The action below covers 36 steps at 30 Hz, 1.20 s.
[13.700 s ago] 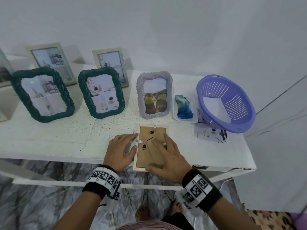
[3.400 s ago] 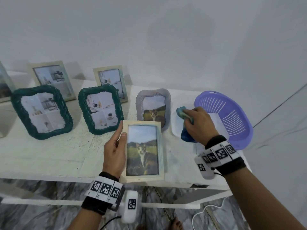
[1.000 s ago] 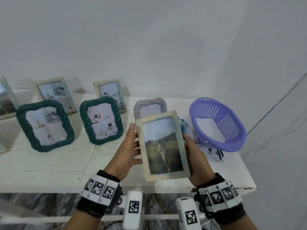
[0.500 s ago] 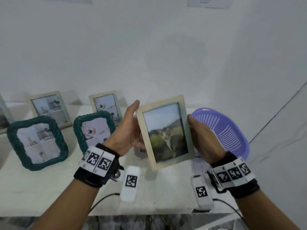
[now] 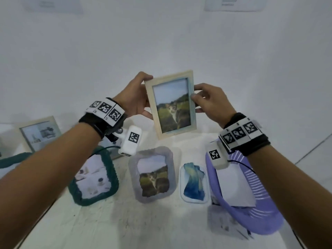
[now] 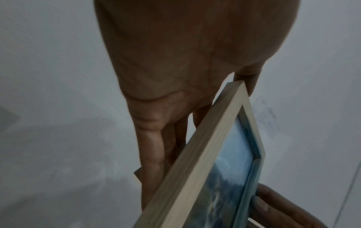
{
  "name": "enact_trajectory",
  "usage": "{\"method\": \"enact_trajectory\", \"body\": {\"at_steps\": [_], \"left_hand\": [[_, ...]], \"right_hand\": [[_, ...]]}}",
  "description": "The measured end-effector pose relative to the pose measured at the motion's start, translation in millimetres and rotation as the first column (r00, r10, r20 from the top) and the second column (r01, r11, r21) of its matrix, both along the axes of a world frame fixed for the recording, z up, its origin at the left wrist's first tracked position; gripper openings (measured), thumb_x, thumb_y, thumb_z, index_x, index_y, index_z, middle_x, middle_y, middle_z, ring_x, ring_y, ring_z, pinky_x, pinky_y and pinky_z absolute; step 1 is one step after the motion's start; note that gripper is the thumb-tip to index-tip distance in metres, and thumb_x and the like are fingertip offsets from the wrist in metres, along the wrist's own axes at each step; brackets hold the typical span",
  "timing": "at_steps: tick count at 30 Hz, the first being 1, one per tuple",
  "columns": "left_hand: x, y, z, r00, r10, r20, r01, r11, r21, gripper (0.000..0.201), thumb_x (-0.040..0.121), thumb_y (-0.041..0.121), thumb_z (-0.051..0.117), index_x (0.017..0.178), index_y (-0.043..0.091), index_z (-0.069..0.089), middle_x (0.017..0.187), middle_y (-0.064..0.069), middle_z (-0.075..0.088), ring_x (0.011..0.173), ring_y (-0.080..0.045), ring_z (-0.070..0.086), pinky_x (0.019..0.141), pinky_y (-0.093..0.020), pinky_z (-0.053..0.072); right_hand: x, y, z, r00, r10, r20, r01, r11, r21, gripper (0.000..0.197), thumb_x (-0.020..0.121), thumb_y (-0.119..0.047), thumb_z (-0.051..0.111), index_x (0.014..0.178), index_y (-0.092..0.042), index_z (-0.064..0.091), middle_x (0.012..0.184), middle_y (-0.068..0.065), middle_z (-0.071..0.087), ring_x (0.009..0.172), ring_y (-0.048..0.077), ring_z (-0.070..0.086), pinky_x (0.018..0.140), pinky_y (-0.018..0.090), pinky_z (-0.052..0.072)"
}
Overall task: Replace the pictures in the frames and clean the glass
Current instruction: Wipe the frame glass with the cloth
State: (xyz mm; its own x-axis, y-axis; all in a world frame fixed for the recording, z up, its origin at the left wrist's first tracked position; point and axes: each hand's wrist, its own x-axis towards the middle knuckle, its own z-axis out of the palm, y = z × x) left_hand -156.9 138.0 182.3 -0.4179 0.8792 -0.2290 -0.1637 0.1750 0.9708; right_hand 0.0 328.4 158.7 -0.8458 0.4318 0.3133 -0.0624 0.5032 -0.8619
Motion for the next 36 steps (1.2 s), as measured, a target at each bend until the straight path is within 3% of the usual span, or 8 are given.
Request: {"method": "enact_trajectory", "body": {"at_steps": [5,8,11,15,19,25,33,36], "left_hand": [[-31,28,-24,0.998,0.000,0.065,0.007,0.994,-0.111,0.049,0.086,0.040,0.037,0.116,0.009,0.058,0.114,-0.018,0.057,0.102,-0.034,0.056,0.089,-0.060,0.050],[-45,39,-46,0.994,0.023,0.110,0.000,0.977,-0.213,0.045,0.080,0.034,0.041,0.112,0.008,0.058,0.099,-0.016,0.059,0.083,-0.031,0.061,0.080,-0.054,0.055],[-56,44,-69,0.994,0.035,0.104,-0.001,0.952,-0.306,0.047,0.077,0.029,0.039,0.118,0.012,0.056,0.096,-0.016,0.060,0.082,-0.032,0.060,0.079,-0.052,0.056],[-66,50,-89,0.993,0.080,0.087,-0.039,0.918,-0.395,0.042,0.077,0.027,0.037,0.107,0.014,0.064,0.080,-0.012,0.064,0.071,-0.028,0.062,0.079,-0.048,0.054],[-72,52,-102,0.993,0.067,0.096,-0.016,0.890,-0.455,0.051,0.068,0.029,0.042,0.111,0.013,0.064,0.094,-0.017,0.062,0.083,-0.033,0.059,0.079,-0.051,0.055],[-74,53,-118,0.994,0.043,0.098,0.012,0.869,-0.494,0.049,0.062,0.028,0.043,0.104,0.013,0.063,0.092,-0.016,0.060,0.078,-0.031,0.059,0.072,-0.044,0.057],[-80,47,-124,0.995,0.078,0.061,-0.036,0.855,-0.518,0.042,0.059,0.028,0.046,0.094,0.010,0.059,0.083,-0.014,0.059,0.074,-0.030,0.062,0.081,-0.052,0.056],[-77,47,-120,0.994,0.107,0.009,-0.086,0.846,-0.527,0.036,0.063,0.027,0.046,0.093,0.013,0.061,0.077,-0.010,0.056,0.066,-0.023,0.058,0.085,-0.047,0.052]], "right_hand": [[-39,41,-40,0.986,0.035,0.164,-0.036,0.999,0.007,0.011,0.091,-0.016,0.062,0.088,-0.026,0.059,0.074,0.005,0.067,0.076,0.033,0.068,0.079,0.050,0.057],[-54,54,-64,0.955,0.094,0.282,-0.102,0.995,0.014,0.004,0.091,-0.017,0.062,0.093,-0.020,0.059,0.079,0.006,0.070,0.075,0.022,0.069,0.077,0.040,0.056],[-67,60,-81,0.901,0.134,0.412,-0.163,0.986,0.035,0.008,0.092,-0.018,0.061,0.099,-0.015,0.061,0.085,0.007,0.072,0.070,0.008,0.066,0.067,0.024,0.046],[-82,61,-100,0.836,0.182,0.517,-0.223,0.975,0.017,0.010,0.091,-0.016,0.061,0.099,-0.010,0.060,0.087,0.010,0.072,0.076,0.017,0.070,0.062,0.020,0.047],[-92,60,-114,0.780,0.197,0.594,-0.238,0.971,-0.011,0.012,0.090,-0.013,0.059,0.100,-0.007,0.059,0.091,0.015,0.072,0.083,0.023,0.071,0.067,0.028,0.055],[-99,57,-128,0.711,0.172,0.682,-0.265,0.964,0.033,0.018,0.089,-0.013,0.059,0.105,-0.005,0.060,0.090,0.014,0.073,0.085,0.023,0.071,0.078,0.036,0.057],[-103,48,-129,0.702,0.133,0.700,-0.250,0.966,0.067,0.020,0.092,-0.013,0.054,0.111,-0.010,0.060,0.099,0.009,0.069,0.085,0.023,0.070,0.071,0.028,0.053],[-103,45,-127,0.693,0.119,0.711,-0.268,0.958,0.100,0.025,0.092,-0.012,0.053,0.115,-0.009,0.061,0.102,0.010,0.069,0.086,0.023,0.070,0.067,0.025,0.051]]}}
